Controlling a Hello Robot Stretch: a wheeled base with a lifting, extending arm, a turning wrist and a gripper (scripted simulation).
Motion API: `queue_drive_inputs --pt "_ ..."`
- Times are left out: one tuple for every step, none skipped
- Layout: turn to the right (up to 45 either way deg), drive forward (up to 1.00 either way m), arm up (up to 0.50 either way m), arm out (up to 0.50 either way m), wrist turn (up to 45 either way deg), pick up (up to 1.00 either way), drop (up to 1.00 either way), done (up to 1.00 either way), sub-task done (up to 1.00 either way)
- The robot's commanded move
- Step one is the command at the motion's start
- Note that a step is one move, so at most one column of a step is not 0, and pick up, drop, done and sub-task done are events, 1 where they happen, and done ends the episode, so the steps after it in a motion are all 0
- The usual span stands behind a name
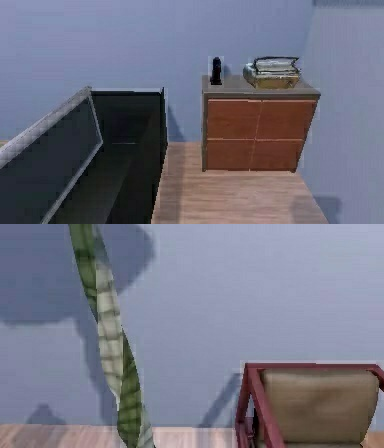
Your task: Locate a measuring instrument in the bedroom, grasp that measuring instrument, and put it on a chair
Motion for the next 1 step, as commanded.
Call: queue_drive_inputs --pt "0.0 0.85 0.0 0.0 0.0 0.0 0.0 0.0 0.0"
